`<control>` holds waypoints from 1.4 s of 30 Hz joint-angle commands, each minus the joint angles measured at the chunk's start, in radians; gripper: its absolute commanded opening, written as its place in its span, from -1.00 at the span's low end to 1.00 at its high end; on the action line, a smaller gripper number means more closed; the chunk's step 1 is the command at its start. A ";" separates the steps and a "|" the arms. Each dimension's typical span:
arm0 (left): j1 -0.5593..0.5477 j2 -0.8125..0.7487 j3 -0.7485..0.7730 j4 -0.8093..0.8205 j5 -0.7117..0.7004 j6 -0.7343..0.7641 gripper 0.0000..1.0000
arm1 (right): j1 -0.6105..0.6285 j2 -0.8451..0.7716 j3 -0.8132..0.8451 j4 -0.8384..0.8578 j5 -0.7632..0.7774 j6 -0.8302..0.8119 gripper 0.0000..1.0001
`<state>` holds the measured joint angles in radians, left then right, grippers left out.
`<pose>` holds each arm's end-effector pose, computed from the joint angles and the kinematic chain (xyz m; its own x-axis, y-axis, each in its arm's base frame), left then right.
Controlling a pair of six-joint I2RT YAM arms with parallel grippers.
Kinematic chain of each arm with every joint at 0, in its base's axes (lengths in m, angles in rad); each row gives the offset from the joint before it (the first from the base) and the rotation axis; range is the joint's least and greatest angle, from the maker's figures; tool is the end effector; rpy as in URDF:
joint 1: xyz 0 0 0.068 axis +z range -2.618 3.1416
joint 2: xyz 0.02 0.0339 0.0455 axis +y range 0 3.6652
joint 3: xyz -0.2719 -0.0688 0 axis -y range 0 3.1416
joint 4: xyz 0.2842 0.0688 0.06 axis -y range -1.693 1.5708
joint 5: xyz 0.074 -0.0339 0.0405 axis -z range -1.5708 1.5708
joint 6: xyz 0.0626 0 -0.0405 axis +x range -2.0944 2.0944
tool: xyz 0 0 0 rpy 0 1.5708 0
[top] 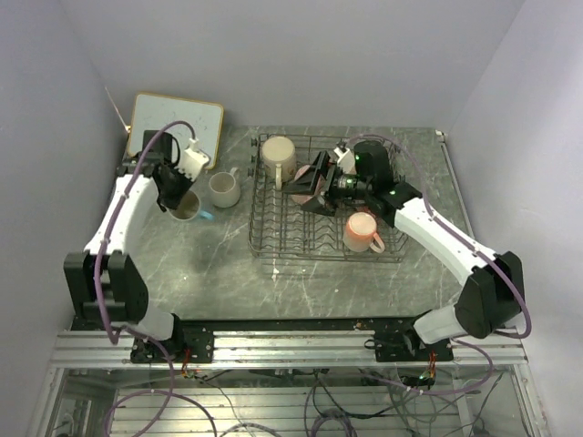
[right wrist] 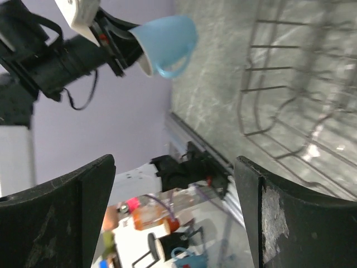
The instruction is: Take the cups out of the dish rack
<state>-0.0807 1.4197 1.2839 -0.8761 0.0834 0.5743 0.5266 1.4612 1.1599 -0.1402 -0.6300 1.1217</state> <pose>0.3396 -0.0327 0.2876 -0.6420 0.5950 -0.4835 0.5635 0.7938 0.2288 0.3204 0.2290 0.3035 -0.9410 0.2949 -0.1657 -0.0435 0.3805 0.9238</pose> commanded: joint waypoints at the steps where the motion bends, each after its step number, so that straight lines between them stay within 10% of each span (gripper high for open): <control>1: 0.104 0.110 0.131 -0.030 -0.081 0.063 -0.86 | -0.028 -0.047 0.059 -0.293 0.140 -0.203 0.74; 15: 0.157 0.582 0.432 -0.006 -0.205 0.027 -0.87 | -0.116 -0.129 0.153 -0.672 0.548 -0.445 0.76; 28: 0.159 0.690 0.530 0.038 -0.108 0.034 -0.85 | -0.116 -0.283 -0.068 -0.720 0.735 -0.495 0.78; 42: 0.165 0.591 0.518 0.196 -0.108 0.017 0.02 | -0.117 -0.340 -0.197 -0.639 0.812 -0.544 0.78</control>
<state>0.0772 2.0903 1.7813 -0.7670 -0.0338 0.5957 0.4141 1.1206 0.9920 -0.8196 0.1291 0.6064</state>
